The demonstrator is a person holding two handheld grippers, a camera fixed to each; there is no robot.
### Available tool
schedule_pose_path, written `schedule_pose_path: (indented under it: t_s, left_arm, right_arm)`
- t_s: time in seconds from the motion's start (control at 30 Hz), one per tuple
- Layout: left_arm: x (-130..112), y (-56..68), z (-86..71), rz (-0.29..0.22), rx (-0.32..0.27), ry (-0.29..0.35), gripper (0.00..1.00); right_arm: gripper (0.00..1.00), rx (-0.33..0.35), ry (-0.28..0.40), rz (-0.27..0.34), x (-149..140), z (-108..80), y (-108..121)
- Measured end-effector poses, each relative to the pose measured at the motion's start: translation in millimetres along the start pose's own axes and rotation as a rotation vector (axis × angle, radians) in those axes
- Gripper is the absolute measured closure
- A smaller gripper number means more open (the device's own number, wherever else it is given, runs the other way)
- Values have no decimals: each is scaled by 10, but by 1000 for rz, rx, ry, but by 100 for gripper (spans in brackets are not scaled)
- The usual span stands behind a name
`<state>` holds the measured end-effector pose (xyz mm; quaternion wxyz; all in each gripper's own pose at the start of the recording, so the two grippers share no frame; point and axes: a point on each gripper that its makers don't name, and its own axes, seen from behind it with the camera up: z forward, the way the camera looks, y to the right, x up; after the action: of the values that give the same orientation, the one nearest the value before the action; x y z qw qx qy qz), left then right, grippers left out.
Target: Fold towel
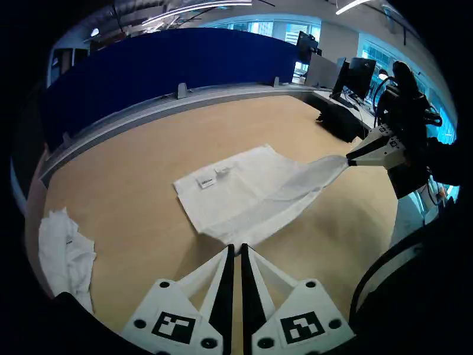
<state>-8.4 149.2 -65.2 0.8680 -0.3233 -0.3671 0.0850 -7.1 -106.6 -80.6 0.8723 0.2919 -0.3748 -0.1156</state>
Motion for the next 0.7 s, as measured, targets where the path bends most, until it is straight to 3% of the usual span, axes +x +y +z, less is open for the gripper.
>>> schedule_pose_path:
  t_s: [0.3,0.7]
  left_arm:
    - [57,24,-38,-24,2,8,92]
    - [304,-184,91,-44,42,35,92]
  right_arm:
    - [88,-1,-14,15,-13,-42,-9]
    - [88,-24,-26,-14,195,136,166]
